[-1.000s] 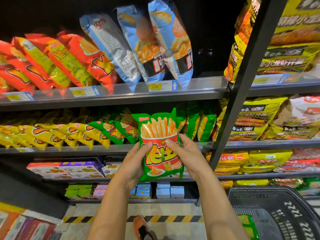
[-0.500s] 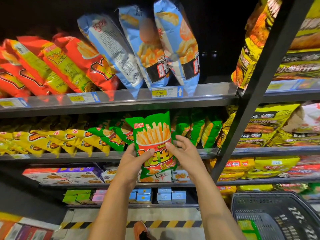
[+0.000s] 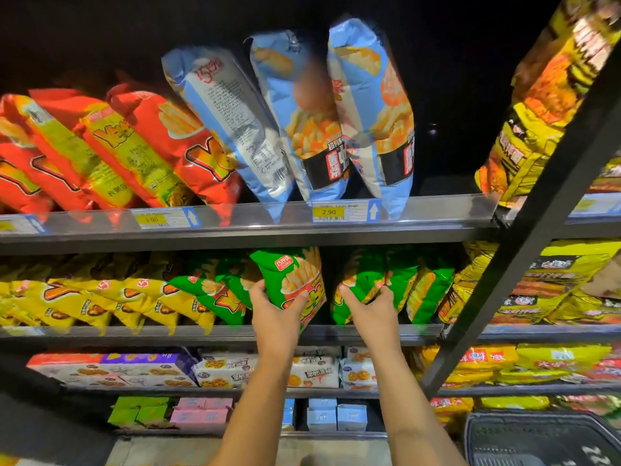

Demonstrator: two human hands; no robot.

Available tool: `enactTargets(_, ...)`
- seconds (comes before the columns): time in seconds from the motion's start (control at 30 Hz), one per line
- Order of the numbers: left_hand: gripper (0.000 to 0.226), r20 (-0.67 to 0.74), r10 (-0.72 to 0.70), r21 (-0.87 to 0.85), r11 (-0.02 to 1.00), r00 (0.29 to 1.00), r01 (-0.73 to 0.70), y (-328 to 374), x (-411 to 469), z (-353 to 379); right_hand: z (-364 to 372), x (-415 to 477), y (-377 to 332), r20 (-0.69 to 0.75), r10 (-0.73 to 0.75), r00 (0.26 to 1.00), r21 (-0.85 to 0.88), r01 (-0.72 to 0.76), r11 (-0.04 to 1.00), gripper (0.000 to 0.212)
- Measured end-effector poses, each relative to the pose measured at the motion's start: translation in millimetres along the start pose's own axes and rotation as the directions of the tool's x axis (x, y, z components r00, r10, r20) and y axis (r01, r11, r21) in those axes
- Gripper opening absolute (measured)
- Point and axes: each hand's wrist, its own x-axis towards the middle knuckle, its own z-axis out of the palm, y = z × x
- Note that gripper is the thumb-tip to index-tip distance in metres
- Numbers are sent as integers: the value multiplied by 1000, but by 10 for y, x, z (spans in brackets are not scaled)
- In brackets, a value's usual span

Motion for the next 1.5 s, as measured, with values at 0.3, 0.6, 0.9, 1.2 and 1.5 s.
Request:
enactTargets(0.3, 76, -123, -73, 91, 992, 990, 84, -103, 329, 408, 189, 174, 1, -51, 85, 995, -135, -91, 987, 79)
enactTargets(0.6, 64, -186, -197, 81, 973, 963, 215, -167, 381, 625, 214, 215, -31, -96, 50, 994, -213, -70, 975, 58)
enactTargets(0.9, 96, -221, -313, 36, 944, 924, 329, -188, 240, 538, 143, 155, -34, -90, 29, 995, -187, -46, 981, 60)
enactTargets(1.2, 92, -217, -318, -20, 947, 923, 321, -168, 147, 421, -58, 71, -25, -98, -34, 995, -28, 31, 999, 52)
enactTargets(1.5, 89, 34, -467, -33, 883, 883, 468, -161, -161, 155, -605, -173, 29, 32, -96, 995, 84, 93, 992, 45)
